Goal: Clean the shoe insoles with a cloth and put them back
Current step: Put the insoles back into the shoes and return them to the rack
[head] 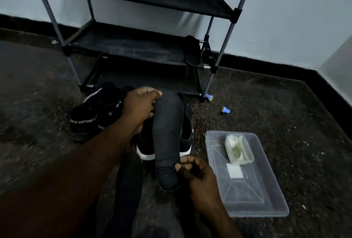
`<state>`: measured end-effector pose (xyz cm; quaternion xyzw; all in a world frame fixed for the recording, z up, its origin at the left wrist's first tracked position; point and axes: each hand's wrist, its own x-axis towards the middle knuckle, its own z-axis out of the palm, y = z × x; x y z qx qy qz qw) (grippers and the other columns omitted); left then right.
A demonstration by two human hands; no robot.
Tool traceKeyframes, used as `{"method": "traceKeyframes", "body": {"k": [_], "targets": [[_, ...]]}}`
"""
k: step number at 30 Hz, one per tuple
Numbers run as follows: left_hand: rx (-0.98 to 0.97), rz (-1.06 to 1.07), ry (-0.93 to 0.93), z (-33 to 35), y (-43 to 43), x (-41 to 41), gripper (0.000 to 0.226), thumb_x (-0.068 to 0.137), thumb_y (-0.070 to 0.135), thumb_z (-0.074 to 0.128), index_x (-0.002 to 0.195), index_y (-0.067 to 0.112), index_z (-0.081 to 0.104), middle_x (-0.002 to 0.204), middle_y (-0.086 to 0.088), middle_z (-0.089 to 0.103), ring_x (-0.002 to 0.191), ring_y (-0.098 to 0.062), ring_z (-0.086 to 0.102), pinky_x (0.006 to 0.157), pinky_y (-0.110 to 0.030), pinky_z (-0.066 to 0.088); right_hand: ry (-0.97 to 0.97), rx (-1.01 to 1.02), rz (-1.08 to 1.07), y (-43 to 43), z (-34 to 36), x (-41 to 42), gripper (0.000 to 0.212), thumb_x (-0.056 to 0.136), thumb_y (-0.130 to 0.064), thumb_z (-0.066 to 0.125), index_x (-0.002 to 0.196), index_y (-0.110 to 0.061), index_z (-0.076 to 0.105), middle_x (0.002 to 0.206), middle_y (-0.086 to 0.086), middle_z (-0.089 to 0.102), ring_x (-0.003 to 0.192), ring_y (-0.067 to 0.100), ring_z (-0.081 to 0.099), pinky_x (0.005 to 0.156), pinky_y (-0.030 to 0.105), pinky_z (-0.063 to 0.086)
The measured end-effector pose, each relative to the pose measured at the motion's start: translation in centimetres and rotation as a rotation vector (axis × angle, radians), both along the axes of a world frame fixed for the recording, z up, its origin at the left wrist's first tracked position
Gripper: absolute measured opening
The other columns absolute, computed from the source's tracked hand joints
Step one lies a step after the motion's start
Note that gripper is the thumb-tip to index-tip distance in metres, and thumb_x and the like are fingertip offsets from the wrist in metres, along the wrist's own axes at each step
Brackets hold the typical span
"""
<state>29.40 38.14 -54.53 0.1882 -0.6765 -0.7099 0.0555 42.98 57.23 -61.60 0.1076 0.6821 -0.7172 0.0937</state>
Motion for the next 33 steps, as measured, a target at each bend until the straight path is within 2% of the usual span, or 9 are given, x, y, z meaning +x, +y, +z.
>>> {"method": "traceKeyframes", "body": {"k": [4,8,12,15,19,21,24,29,33], "targets": [[-0.005,0.037,0.025,1.4,-0.6,-5.1,0.023,0.093,0.019,0.068,0.071,0.021,0.061,0.062,0.002,0.052,0.046,-0.008,0.043,0.04,-0.017,0.032,0.106,0.029,-0.084,-0.8,0.9,-3.7,0.022,0.09,-0.001,0.074,0.104,-0.016,0.064,0.078,0.003,0.072,0.071,0.014,0.066,0.065,0.03,0.056],[-0.056,0.119,0.063,3.9,-1.3,-11.1,0.029,0.092,0.021,0.068,0.067,0.022,0.056,0.058,0.001,0.051,0.04,-0.012,0.04,0.036,-0.015,0.027,0.183,0.002,-0.125,-2.5,3.1,-9.8,0.015,0.094,0.002,0.066,0.095,-0.012,0.069,0.076,0.0,0.071,0.058,0.01,0.061,0.052,0.027,0.052],[-0.123,0.087,0.043,6.9,-2.6,-16.5,0.02,0.098,0.019,0.063,0.078,0.022,0.063,0.072,-0.002,0.062,0.051,-0.012,0.05,0.038,-0.014,0.038,0.218,0.006,-0.155,-4.6,4.3,-17.5,0.016,0.093,-0.002,0.068,0.094,-0.015,0.076,0.089,0.009,0.078,0.074,0.017,0.07,0.066,0.032,0.061],[-0.148,-0.003,-0.074,7.2,-3.3,-18.0,0.021,0.101,0.018,0.055,0.081,0.022,0.06,0.076,0.0,0.059,0.055,-0.011,0.047,0.039,-0.011,0.041,0.275,0.138,-0.206,-5.9,4.1,-23.4,0.009,0.081,-0.023,0.074,0.08,-0.031,0.076,0.087,-0.004,0.079,0.085,0.017,0.076,0.087,0.047,0.062],[-0.177,-0.043,-0.134,4.2,-3.0,-16.9,0.007,0.1,0.018,0.057,0.098,0.022,0.062,0.088,-0.004,0.065,0.059,-0.013,0.054,0.044,-0.016,0.049,0.276,0.223,-0.214,-7.1,2.9,-29.7,0.005,0.07,-0.035,0.074,0.075,-0.034,0.075,0.08,-0.007,0.078,0.081,0.016,0.076,0.087,0.045,0.062],[-0.121,-0.081,-0.133,2.3,-2.6,-15.7,0.017,0.097,0.017,0.063,0.108,0.029,0.056,0.1,-0.003,0.068,0.065,-0.016,0.062,0.052,-0.022,0.055,0.288,0.245,-0.201,-7.6,3.0,-31.1,0.016,0.063,-0.043,0.072,0.076,-0.034,0.076,0.081,-0.005,0.079,0.081,0.018,0.077,0.086,0.046,0.062],[-0.03,-0.097,-0.084,0.6,-2.0,-14.7,0.037,0.095,0.008,0.066,0.126,0.027,0.058,0.106,-0.007,0.072,0.07,-0.019,0.07,0.053,-0.024,0.057,0.302,0.309,-0.178,-8.2,4.5,-31.1,0.024,0.073,-0.035,0.079,0.095,-0.025,0.081,0.094,-0.002,0.08,0.093,0.018,0.075,0.095,0.041,0.059],[-0.023,-0.034,-0.043,0.4,-1.1,-15.1,0.017,0.097,-0.002,0.063,0.107,0.01,0.07,0.102,-0.015,0.073,0.066,-0.013,0.066,0.048,-0.015,0.052,0.34,0.286,-0.149,-8.7,5.4,-31.1,0.046,0.068,-0.029,0.081,0.113,-0.02,0.077,0.099,-0.005,0.076,0.099,0.017,0.072,0.097,0.042,0.057],[-0.031,-0.014,-0.036,0.6,-1.0,-16.2,0.013,0.097,-0.005,0.062,0.102,0.004,0.07,0.1,-0.017,0.07,0.066,-0.013,0.064,0.047,-0.015,0.053,0.387,0.378,-0.112,-8.5,5.4,-31.1,0.038,0.075,-0.023,0.083,0.112,-0.024,0.074,0.089,-0.007,0.072,0.088,0.013,0.069,0.093,0.032,0.056]]}}
